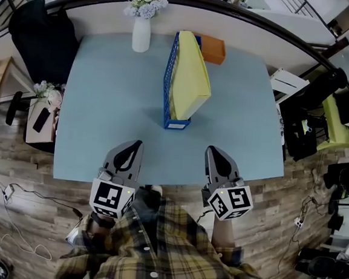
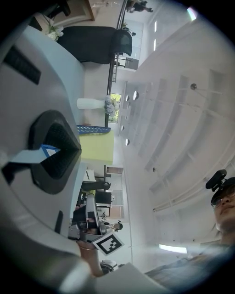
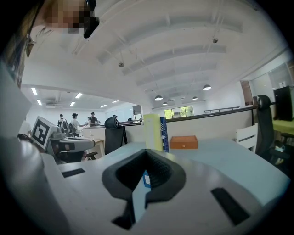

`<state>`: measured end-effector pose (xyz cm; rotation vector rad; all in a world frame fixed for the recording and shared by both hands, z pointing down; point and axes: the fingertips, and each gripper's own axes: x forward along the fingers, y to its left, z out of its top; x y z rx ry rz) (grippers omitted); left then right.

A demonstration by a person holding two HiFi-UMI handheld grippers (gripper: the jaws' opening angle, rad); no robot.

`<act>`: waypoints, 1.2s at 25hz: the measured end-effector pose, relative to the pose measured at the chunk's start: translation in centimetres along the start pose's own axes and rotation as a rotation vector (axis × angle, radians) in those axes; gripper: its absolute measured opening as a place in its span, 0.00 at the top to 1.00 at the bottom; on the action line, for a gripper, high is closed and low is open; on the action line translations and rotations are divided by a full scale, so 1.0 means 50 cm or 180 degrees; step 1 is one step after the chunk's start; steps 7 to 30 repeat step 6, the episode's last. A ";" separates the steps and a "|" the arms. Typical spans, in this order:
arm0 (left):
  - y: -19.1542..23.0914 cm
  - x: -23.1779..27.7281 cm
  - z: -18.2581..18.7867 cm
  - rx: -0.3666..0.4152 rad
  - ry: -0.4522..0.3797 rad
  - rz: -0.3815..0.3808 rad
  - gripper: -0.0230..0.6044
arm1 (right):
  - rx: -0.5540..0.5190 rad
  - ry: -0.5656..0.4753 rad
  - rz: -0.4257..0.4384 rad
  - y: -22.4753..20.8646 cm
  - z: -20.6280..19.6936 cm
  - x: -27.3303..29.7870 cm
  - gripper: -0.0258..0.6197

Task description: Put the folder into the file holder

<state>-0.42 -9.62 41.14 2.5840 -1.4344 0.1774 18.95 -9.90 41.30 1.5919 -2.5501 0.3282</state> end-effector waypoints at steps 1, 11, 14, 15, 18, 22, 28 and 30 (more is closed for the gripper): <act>0.001 0.001 -0.001 -0.0008 0.0006 -0.0003 0.97 | -0.0002 0.0000 -0.0002 -0.001 0.001 0.001 0.96; 0.002 0.010 -0.001 -0.0014 0.0026 -0.0039 0.97 | -0.0004 0.0002 -0.0004 -0.009 0.006 0.003 0.96; 0.002 0.010 -0.001 -0.0014 0.0026 -0.0039 0.97 | -0.0004 0.0002 -0.0004 -0.009 0.006 0.003 0.96; 0.002 0.010 -0.001 -0.0014 0.0026 -0.0039 0.97 | -0.0004 0.0002 -0.0004 -0.009 0.006 0.003 0.96; 0.002 0.010 -0.001 -0.0014 0.0026 -0.0039 0.97 | -0.0004 0.0002 -0.0004 -0.009 0.006 0.003 0.96; 0.002 0.010 -0.001 -0.0014 0.0026 -0.0039 0.97 | -0.0004 0.0002 -0.0004 -0.009 0.006 0.003 0.96; 0.002 0.010 -0.001 -0.0014 0.0026 -0.0039 0.97 | -0.0004 0.0002 -0.0004 -0.009 0.006 0.003 0.96; 0.002 0.010 -0.001 -0.0014 0.0026 -0.0039 0.97 | -0.0004 0.0002 -0.0004 -0.009 0.006 0.003 0.96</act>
